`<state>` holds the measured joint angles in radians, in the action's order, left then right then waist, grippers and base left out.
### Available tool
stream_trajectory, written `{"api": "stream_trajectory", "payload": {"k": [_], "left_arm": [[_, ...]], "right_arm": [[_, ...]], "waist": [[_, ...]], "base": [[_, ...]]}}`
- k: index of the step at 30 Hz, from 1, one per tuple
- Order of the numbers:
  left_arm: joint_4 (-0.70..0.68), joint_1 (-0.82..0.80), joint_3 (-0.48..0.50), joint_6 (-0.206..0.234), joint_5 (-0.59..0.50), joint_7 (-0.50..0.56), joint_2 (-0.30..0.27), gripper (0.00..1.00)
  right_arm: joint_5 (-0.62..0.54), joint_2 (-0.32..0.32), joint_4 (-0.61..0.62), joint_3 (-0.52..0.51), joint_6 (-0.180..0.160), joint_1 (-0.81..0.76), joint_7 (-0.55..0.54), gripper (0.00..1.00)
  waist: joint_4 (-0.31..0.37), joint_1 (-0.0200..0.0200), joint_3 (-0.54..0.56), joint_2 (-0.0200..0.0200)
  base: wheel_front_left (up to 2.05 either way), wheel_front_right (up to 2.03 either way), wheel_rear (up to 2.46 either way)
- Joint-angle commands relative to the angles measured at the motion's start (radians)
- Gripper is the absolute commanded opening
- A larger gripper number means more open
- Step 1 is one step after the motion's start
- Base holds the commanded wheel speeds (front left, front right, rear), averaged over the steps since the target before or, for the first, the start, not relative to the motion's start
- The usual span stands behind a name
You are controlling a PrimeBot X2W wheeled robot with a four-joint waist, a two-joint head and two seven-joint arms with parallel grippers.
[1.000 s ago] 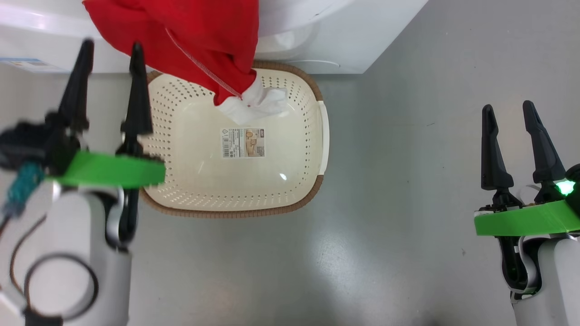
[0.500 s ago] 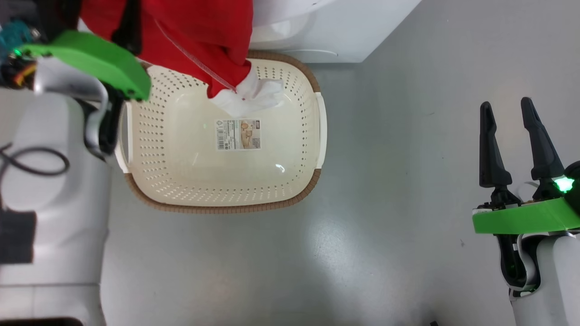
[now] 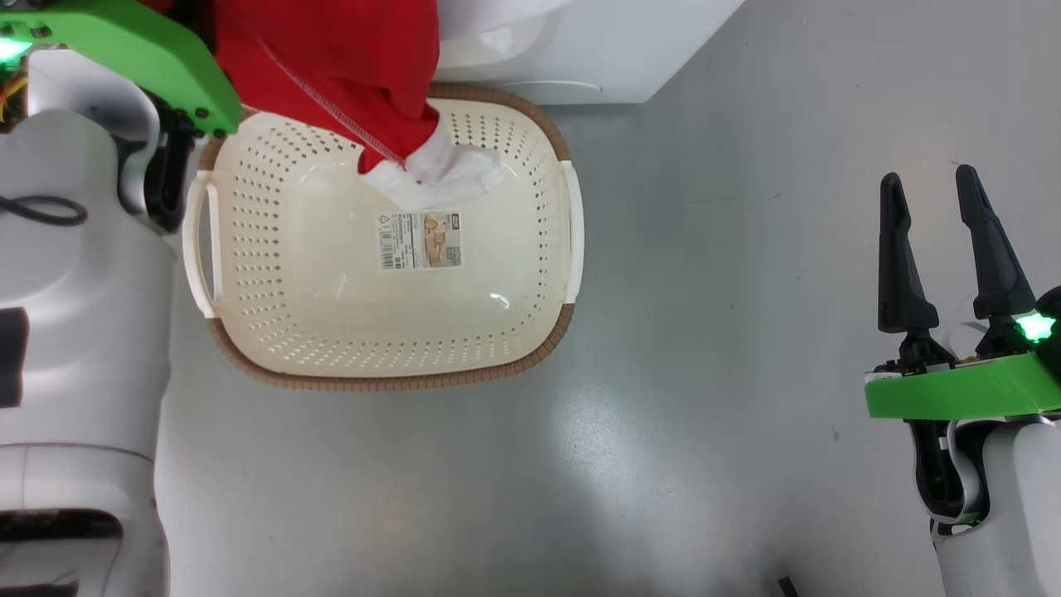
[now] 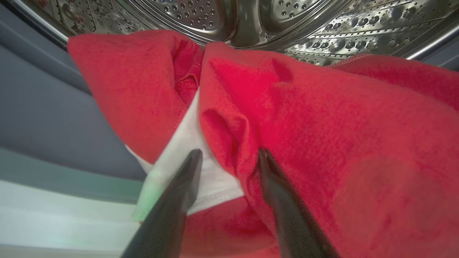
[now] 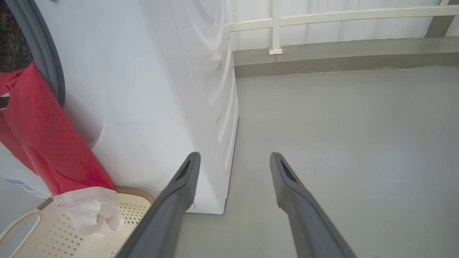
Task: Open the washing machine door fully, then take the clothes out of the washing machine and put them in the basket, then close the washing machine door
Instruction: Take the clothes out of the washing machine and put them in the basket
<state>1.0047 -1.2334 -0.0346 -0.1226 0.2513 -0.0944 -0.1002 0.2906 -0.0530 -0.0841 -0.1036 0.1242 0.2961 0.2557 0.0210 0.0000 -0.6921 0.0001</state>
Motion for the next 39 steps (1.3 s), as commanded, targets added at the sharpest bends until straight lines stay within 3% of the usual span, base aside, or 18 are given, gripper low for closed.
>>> {"api": "stream_trajectory", "payload": {"k": [1, 4, 5, 17, 30, 39], "left_arm": [[0.01, -0.012, 0.002, -0.002, 0.005, -0.015, -0.046, 0.48], [0.049, -0.026, -0.01, -0.004, 0.009, -0.035, -0.046, 0.19], [0.059, -0.031, -0.015, -0.004, 0.009, -0.045, -0.047, 0.0], [0.074, 0.013, -0.047, -0.008, 0.048, -0.156, -0.032, 0.0], [-0.305, 0.351, -0.033, -0.008, 0.06, -0.167, 0.0, 0.0], [-0.401, 0.533, -0.059, -0.008, 0.053, -0.167, 0.024, 0.0]], "right_arm": [[0.006, 0.002, 0.024, 0.023, 0.007, -0.002, 0.006, 1.0], [0.006, 0.002, 0.024, 0.023, 0.007, -0.002, 0.006, 1.0], [0.006, 0.002, 0.024, 0.023, 0.007, -0.002, 0.006, 1.0], [0.009, 0.003, 0.018, 0.022, 0.007, -0.025, 0.006, 1.0], [0.007, 0.003, 0.016, 0.02, 0.007, -0.061, 0.006, 1.0], [0.005, 0.003, 0.012, 0.025, 0.007, -0.062, 0.006, 1.0]], "waist": [[0.001, 0.0, 0.001, -0.0001], [0.002, 0.0, 0.005, -0.0001], [0.002, 0.0, 0.006, -0.0001], [-0.009, 0.0, 0.043, -0.0001], [-0.036, 0.0, 0.092, -0.0001], [-0.039, 0.0, 0.101, -0.0001]], "base": [[0.0, 0.0, 0.0], [0.0, 0.0, 0.0], [0.0, 0.0, 0.0], [0.0, 0.0, 0.0], [0.0, 0.0, 0.0], [0.0, 0.0, 0.0]]}}
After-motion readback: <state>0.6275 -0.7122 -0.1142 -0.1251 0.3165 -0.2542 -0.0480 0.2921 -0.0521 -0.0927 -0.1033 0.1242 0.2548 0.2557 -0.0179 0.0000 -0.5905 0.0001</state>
